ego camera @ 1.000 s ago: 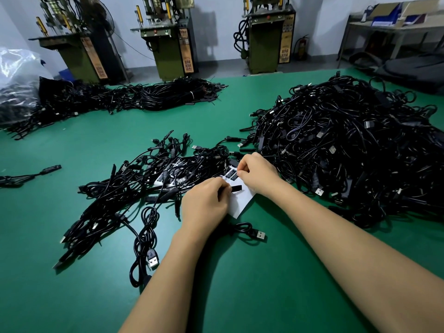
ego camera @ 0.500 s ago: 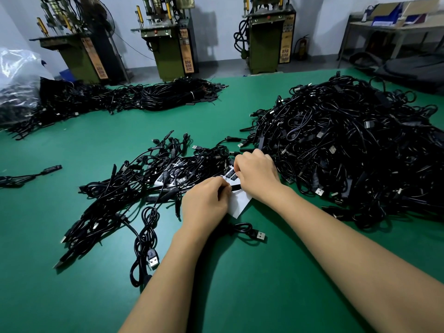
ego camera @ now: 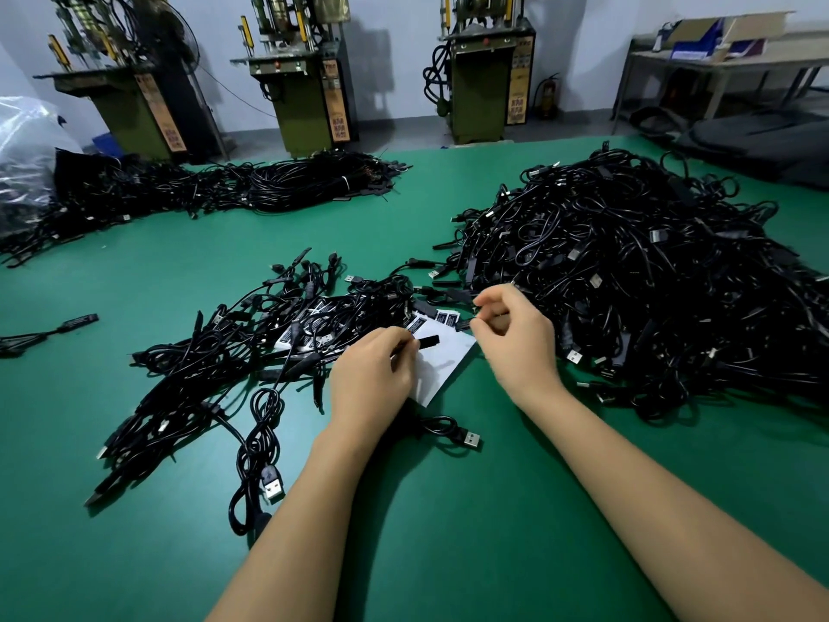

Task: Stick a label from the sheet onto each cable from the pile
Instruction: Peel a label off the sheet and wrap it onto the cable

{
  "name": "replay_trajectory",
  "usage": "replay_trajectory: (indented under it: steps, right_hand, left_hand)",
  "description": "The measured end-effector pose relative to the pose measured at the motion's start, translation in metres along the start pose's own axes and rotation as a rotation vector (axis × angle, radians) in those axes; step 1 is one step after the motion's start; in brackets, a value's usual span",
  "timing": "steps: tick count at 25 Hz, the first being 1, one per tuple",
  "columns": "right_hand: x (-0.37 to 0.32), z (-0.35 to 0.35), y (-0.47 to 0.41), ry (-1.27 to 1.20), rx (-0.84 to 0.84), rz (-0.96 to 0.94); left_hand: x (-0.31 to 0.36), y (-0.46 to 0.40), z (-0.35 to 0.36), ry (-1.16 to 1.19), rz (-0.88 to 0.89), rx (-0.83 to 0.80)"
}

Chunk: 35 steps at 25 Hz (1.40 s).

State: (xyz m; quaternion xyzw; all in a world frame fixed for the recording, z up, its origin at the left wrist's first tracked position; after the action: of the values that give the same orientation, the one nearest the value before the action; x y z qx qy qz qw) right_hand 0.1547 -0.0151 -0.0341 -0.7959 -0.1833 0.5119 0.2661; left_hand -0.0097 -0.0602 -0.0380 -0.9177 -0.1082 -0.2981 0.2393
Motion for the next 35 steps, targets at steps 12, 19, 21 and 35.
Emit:
replay_trajectory:
  steps: [12, 19, 21, 35]
  right_hand:
    - [0.001, -0.036, 0.027, -0.337, 0.143, 0.231]
    - [-0.004, -0.025, 0.031, -0.336, 0.086, 0.19]
    - [-0.002, -0.025, 0.031, -0.347, 0.092, 0.221]
    - [-0.004, -0.021, 0.029, -0.436, 0.093, 0.29]
  left_hand:
    - [0.024, 0.012, 0.009, 0.584, -0.39, -0.546]
    - [0.024, 0.013, 0.011, 0.565, -0.321, -0.507]
    - [0.025, 0.013, 0.012, 0.578, -0.337, -0.526]
    - [0.031, 0.016, 0.014, 0.932, -0.608, -0.48]
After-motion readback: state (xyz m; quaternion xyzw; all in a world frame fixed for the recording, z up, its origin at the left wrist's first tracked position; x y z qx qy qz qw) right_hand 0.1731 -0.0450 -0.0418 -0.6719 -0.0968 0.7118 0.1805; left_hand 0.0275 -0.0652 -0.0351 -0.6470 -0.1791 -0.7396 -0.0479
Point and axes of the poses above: each hand's wrist, its own y-axis away from the middle knuckle, its own z-axis out of the palm, x = y × z, the point moved 1 cm from there along -y, towards the middle knuckle, and after that the axes turned 13 degrees about -z, right-handed, at the moved point
